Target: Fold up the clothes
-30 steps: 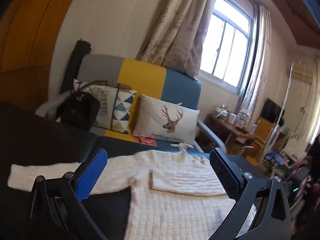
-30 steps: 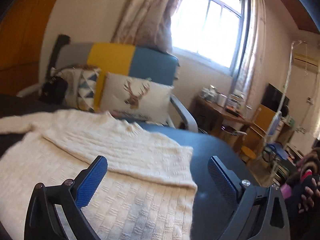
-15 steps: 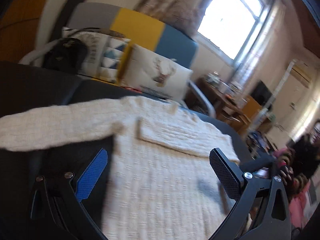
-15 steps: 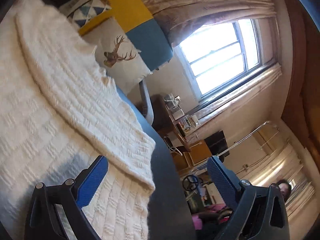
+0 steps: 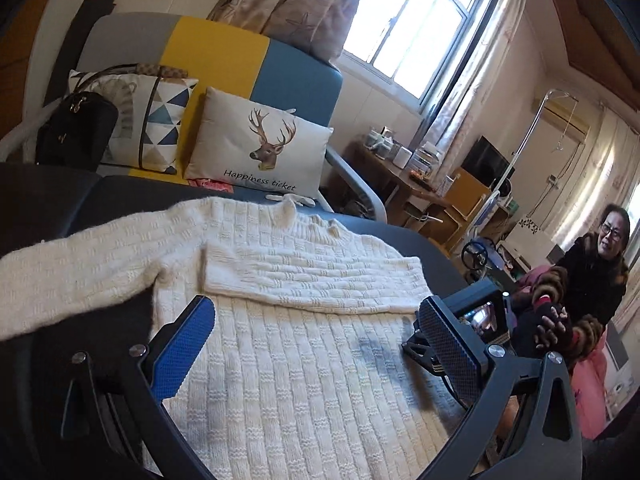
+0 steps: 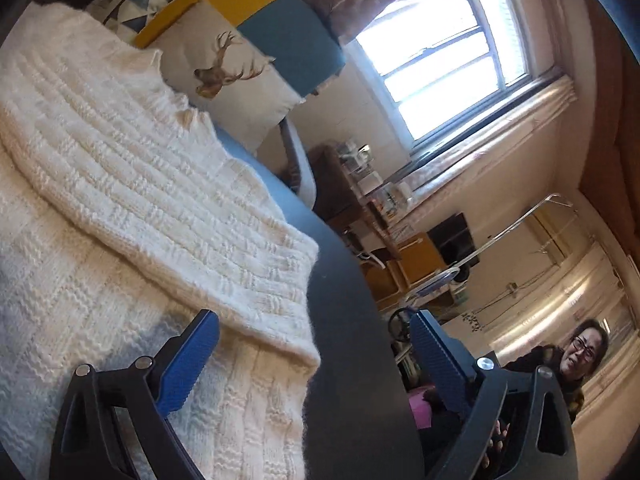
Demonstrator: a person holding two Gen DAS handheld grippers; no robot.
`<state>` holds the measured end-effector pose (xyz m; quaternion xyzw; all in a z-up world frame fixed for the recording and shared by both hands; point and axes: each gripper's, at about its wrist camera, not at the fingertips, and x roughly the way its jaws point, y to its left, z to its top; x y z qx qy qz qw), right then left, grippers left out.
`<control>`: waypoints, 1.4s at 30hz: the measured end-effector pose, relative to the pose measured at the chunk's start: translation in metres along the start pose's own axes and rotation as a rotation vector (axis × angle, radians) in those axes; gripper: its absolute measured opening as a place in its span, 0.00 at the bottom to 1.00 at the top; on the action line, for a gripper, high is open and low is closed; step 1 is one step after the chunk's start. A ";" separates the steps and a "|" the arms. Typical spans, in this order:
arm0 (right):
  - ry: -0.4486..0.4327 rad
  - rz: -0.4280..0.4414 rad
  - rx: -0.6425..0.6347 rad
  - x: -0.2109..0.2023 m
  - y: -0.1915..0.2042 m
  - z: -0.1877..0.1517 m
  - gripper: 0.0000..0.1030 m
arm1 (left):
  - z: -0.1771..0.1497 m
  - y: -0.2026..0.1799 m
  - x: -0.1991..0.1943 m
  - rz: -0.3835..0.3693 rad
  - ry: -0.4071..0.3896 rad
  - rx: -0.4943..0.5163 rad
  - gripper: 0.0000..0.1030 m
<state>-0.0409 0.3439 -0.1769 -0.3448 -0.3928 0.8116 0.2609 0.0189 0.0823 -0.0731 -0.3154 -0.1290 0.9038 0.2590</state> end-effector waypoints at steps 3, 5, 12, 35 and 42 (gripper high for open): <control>-0.060 -0.071 -0.172 -0.003 0.002 -0.015 0.93 | 0.001 -0.002 -0.005 0.009 -0.002 0.017 1.00; -0.107 -0.189 -0.216 -0.001 -0.003 -0.026 0.94 | 0.002 -0.003 -0.008 0.015 -0.004 0.028 1.00; -0.084 -0.101 -0.365 0.014 0.003 -0.032 0.94 | -0.002 -0.012 0.006 0.048 0.048 0.065 1.00; -0.089 -0.144 -0.241 0.036 0.002 -0.027 0.77 | 0.014 0.084 0.150 -0.034 0.273 -0.094 0.95; -0.097 -0.154 -0.262 0.037 0.004 -0.026 0.77 | 0.007 0.092 0.164 -0.004 0.314 -0.178 0.26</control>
